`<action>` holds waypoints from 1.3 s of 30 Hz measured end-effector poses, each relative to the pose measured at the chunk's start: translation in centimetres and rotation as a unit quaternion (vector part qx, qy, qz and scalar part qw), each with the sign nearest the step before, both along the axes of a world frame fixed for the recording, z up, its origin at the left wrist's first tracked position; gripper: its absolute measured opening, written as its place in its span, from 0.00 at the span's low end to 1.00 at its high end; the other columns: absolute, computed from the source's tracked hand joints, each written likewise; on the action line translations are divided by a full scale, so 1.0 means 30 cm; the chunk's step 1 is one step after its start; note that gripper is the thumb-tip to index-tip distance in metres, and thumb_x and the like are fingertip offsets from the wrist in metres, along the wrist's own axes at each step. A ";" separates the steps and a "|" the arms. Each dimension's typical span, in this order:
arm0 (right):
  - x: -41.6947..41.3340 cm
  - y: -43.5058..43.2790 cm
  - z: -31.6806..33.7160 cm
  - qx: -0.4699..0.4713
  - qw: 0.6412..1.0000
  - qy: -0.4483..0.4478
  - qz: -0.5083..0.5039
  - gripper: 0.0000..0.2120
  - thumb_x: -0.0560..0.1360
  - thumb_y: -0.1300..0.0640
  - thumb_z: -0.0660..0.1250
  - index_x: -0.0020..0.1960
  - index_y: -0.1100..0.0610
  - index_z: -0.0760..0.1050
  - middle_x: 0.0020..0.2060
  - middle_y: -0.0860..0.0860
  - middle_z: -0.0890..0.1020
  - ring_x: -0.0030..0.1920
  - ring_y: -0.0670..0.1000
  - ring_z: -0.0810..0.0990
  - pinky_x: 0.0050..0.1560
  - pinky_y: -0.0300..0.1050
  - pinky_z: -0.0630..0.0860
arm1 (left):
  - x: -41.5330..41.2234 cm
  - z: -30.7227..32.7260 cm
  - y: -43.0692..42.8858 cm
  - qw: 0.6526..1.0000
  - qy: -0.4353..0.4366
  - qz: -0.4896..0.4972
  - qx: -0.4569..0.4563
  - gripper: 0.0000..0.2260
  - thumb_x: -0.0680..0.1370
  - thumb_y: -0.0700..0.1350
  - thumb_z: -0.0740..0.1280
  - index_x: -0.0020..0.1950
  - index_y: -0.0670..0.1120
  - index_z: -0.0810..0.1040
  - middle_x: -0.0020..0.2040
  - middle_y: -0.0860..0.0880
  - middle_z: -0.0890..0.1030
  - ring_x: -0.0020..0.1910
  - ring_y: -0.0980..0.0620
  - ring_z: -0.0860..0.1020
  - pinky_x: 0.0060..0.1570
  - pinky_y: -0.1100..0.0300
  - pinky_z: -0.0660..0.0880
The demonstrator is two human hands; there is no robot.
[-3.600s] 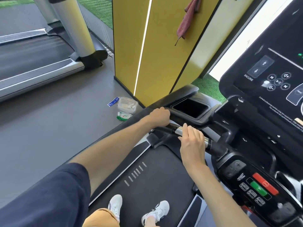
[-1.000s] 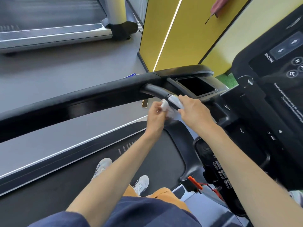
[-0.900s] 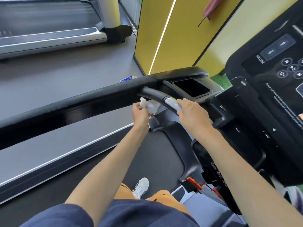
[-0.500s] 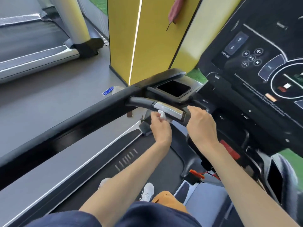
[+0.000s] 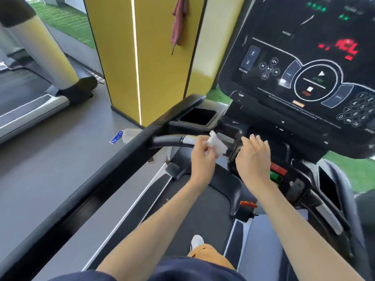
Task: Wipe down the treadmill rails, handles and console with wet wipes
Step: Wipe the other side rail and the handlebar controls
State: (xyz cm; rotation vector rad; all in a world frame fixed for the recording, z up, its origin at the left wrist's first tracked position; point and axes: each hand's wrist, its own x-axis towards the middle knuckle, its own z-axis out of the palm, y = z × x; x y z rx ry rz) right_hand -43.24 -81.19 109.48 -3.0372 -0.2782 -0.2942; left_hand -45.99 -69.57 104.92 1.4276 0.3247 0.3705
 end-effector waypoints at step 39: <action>-0.018 -0.015 0.041 0.037 0.997 0.065 -0.025 0.20 0.77 0.64 0.57 0.68 0.64 0.69 0.64 0.57 0.75 0.73 0.55 0.62 0.75 0.50 0.45 | 0.146 -0.154 0.205 0.547 -0.402 -0.237 0.695 0.09 0.71 0.33 0.60 0.44 0.40 0.79 0.42 0.47 0.76 0.41 0.48 0.67 0.40 0.57 0.68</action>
